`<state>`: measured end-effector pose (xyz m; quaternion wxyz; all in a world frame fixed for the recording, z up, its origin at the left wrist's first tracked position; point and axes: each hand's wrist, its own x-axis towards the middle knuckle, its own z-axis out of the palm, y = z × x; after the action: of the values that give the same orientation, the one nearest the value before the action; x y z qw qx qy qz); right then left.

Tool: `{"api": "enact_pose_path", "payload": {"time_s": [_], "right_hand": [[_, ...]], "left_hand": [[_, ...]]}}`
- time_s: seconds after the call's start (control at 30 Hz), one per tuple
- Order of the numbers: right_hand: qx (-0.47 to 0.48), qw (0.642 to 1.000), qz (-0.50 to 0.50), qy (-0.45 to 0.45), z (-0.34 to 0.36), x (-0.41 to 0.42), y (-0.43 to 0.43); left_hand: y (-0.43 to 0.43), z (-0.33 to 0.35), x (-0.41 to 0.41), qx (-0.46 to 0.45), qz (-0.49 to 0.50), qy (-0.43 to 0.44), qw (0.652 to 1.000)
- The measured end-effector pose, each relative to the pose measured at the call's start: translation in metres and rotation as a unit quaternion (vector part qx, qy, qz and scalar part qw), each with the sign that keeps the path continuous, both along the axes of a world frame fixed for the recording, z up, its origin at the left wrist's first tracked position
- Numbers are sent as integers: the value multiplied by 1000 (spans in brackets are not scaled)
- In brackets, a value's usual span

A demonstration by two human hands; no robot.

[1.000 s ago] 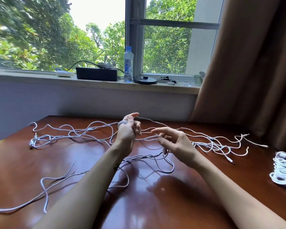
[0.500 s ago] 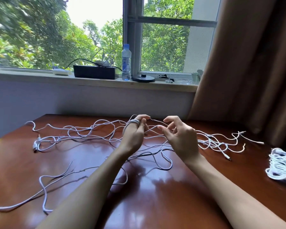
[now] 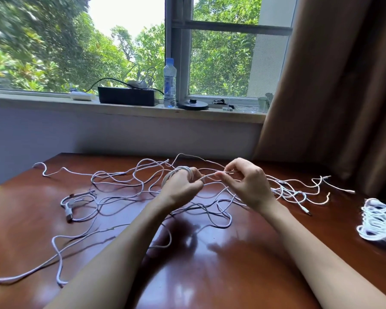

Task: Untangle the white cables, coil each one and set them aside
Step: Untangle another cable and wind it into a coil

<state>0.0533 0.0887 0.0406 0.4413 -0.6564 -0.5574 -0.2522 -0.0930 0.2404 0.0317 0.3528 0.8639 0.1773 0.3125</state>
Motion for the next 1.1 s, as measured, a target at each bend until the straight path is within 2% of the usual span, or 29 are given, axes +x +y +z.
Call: {"api": "enact_pose_path", "payload": {"time_s": [0.1,0.2,0.43,0.53,0.67,0.87,1.0,1.1], "right_hand": [[8,997,74,8,2,-1,-5],[0,996,83,14,0,-1,-2],[9,996,49,79,-2,0,-1],[23,989,15,142,-4,2,1],[43,987,-58,141,-3,5,3],[28,981,-96,167,-3,5,4],[-13,972,15,234,-6,9,4],[-26,958,102,267,-11,4,6]], "left_hand": [[-4,-1,-3,166,114,24,979],[0,-2,-3,181,138,25,973],[7,-4,-3,46,46,-2,998],[7,-7,1,-5,-1,-15,1000],[0,-6,3,-100,-106,-14,989],[-9,-2,2,-212,-216,26,953],[-8,3,-1,-322,-248,9,913],[-3,9,-3,-425,-284,-50,858]]}}
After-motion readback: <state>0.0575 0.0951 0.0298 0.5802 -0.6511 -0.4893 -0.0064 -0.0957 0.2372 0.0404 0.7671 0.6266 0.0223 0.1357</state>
